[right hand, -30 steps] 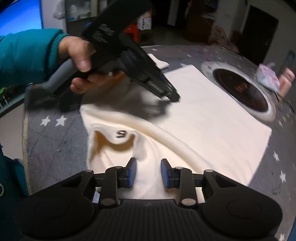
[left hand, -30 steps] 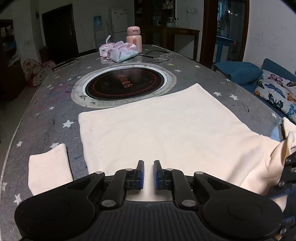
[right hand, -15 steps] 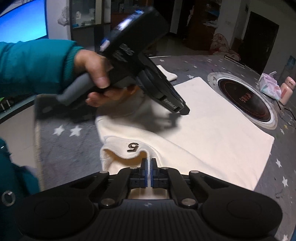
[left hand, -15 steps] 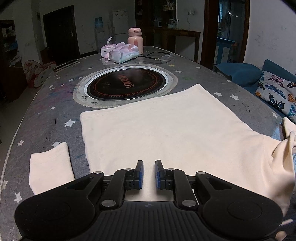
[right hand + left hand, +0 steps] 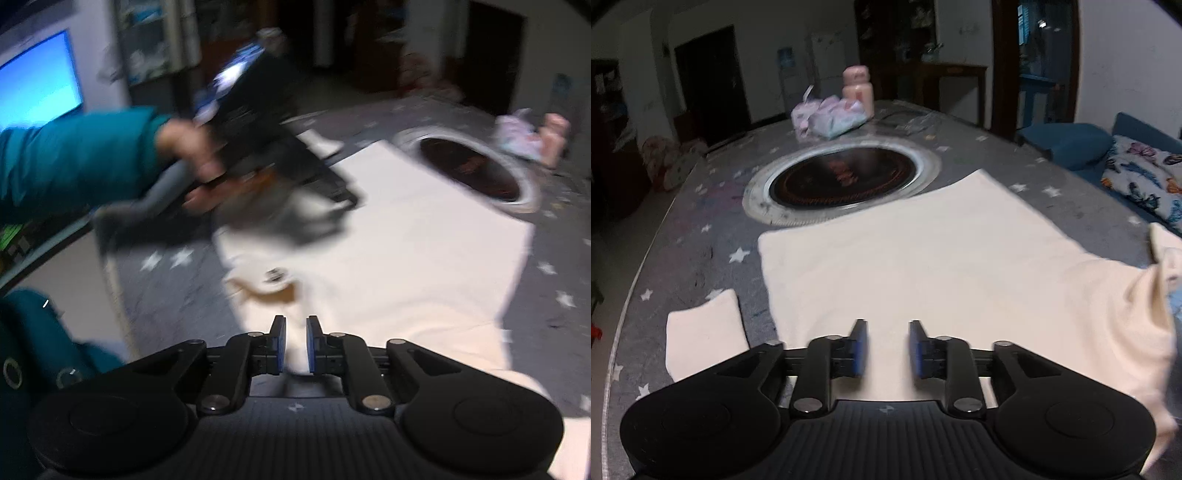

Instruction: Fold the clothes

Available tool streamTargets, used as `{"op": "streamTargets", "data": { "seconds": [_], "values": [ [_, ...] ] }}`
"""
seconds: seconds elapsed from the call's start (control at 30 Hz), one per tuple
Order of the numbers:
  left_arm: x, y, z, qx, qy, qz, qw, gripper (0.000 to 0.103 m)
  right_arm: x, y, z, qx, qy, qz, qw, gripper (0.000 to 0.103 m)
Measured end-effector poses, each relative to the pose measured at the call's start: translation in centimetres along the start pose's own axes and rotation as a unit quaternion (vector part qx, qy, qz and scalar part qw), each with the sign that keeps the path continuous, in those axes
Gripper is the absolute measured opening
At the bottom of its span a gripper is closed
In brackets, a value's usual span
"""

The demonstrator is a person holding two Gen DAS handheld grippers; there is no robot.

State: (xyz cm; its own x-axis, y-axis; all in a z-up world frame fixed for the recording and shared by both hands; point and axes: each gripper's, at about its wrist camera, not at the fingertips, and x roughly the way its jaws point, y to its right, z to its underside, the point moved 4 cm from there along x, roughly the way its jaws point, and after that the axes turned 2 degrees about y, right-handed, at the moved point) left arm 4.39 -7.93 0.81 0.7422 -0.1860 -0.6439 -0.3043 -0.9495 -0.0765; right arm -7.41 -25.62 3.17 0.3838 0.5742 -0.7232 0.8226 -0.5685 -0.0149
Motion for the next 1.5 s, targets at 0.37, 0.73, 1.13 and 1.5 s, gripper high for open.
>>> {"op": "streamTargets", "data": {
  "seconds": [0.37,0.73,1.13,1.5],
  "values": [
    [-4.9,5.4,2.1,0.013,0.017,0.083,0.9964,0.043,-6.1,11.0,5.8,0.197,0.042,0.193,0.960,0.022],
    [-4.5,12.9,2.8,0.069,0.004,0.172,0.9826,0.046,-5.5,21.3,9.9,0.324,0.018,0.250,0.912,0.028],
    [-4.0,14.0,4.1,0.091,-0.009,0.182,0.9791,0.047,-3.4,21.2,8.3,0.254,0.005,0.294,0.921,0.002],
    [-4.0,14.0,4.3,0.097,-0.005,0.183,0.9783,0.048,-7.2,23.4,9.8,0.319,0.039,0.319,0.892,0.029]
  ]
}}
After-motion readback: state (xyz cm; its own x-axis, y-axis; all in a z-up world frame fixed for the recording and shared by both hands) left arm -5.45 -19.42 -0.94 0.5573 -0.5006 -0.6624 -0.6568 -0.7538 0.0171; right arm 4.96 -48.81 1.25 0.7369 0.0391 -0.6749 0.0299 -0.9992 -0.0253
